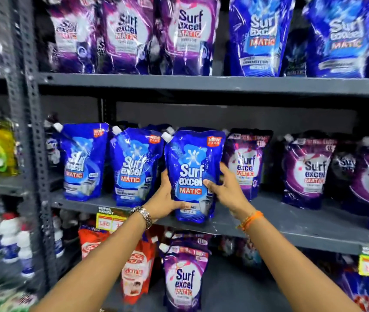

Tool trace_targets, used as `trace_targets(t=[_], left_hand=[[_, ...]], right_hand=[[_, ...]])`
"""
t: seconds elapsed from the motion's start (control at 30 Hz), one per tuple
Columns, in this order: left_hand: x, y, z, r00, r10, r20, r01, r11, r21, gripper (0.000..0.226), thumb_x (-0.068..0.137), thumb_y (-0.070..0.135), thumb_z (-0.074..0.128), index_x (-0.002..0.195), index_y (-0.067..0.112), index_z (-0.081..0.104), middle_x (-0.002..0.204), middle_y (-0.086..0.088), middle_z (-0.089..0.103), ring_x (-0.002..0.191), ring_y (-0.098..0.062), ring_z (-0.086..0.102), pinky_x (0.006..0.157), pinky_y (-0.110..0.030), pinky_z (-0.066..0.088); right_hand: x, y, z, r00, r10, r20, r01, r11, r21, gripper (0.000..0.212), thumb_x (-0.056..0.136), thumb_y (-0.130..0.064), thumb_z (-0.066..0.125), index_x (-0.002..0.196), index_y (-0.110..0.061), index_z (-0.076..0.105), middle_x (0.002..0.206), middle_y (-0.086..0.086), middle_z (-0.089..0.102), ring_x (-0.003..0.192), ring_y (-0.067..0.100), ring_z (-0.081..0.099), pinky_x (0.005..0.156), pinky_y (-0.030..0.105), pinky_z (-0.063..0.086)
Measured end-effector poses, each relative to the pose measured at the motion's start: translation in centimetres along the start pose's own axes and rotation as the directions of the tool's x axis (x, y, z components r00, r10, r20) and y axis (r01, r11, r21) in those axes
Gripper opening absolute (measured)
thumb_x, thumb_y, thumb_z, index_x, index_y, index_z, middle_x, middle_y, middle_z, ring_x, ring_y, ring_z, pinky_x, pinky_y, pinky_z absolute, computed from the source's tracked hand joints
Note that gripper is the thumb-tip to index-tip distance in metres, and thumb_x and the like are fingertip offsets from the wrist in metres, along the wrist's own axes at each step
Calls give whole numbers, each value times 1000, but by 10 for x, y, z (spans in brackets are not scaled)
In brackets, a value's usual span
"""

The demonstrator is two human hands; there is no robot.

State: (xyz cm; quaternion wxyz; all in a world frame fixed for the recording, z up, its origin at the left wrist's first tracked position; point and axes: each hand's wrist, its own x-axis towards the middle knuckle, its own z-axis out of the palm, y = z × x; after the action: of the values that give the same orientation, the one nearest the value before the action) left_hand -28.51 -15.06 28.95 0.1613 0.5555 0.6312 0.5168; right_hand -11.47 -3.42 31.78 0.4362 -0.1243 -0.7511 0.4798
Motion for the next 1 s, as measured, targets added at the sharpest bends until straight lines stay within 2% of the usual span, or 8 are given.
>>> trace_targets(t=[0.17,0.3,0.53,0.63,0.73,0.83,0.93,1.0], left_hand=[[13,-10,-2,999,-25,-26,23,998,-52,112,74,-5,79,140,45,2,147,3,41,132,-15,51,108,-45,48],[19,-16,0,999,-24,-30,22,997,-74,116,72,-1,81,146,43,3,145,2,46,132,-15,52,104,-47,52],[27,-22,5,1000,-16,-12,15,994,-109,118,73,0,81,149,43,1,147,0,44,131,-14,53,102,-46,53],[21,-19,5,999,-26,-27,23,994,-108,121,74,1,81,149,42,-4,150,-1,41,131,-13,51,106,-47,50],[-2,-17,6,989,-24,-145,18,999,-44,125,68,12,87,149,44,-2,147,2,40,133,-14,46,112,-46,42],[-45,-27,18,932,14,-362,-63,990,-124,106,67,7,87,147,32,22,135,4,53,122,-10,55,107,-29,43],[-91,-59,42,830,5,-558,-136,971,-195,71,69,-4,83,125,27,50,108,-1,68,101,-12,67,93,-22,53],[-113,-94,62,800,-58,-597,-88,973,-211,63,69,-8,81,110,33,56,96,3,70,89,-13,68,85,-27,55]], right_hand=[[11,3,6,999,52,14,-52,999,5,44,93,4,63,131,-14,50,120,0,67,95,0,69,70,19,61],[12,6,6,996,89,0,-89,996,22,41,94,-2,63,127,-22,50,114,-9,67,90,-2,71,64,19,60],[14,12,4,994,106,-17,-106,994,22,44,97,-4,60,136,-20,45,130,1,64,98,2,68,66,19,60],[12,14,1,989,145,-2,-145,989,35,56,97,-12,61,145,-24,34,140,6,59,111,12,66,67,21,61],[-6,13,-6,980,185,-73,-186,982,-11,73,96,-25,64,154,-30,20,148,9,50,121,23,60,80,31,59],[-54,20,-8,965,50,-258,-83,990,-118,63,94,-31,67,146,-33,33,141,2,53,121,19,58,95,45,55],[-121,38,4,921,-80,-381,68,997,-46,38,96,-22,65,129,-29,49,119,-5,64,102,10,63,81,38,58],[-156,63,18,919,-46,-391,57,998,16,28,96,-13,62,117,-31,55,104,-6,67,92,12,64,71,29,58]])
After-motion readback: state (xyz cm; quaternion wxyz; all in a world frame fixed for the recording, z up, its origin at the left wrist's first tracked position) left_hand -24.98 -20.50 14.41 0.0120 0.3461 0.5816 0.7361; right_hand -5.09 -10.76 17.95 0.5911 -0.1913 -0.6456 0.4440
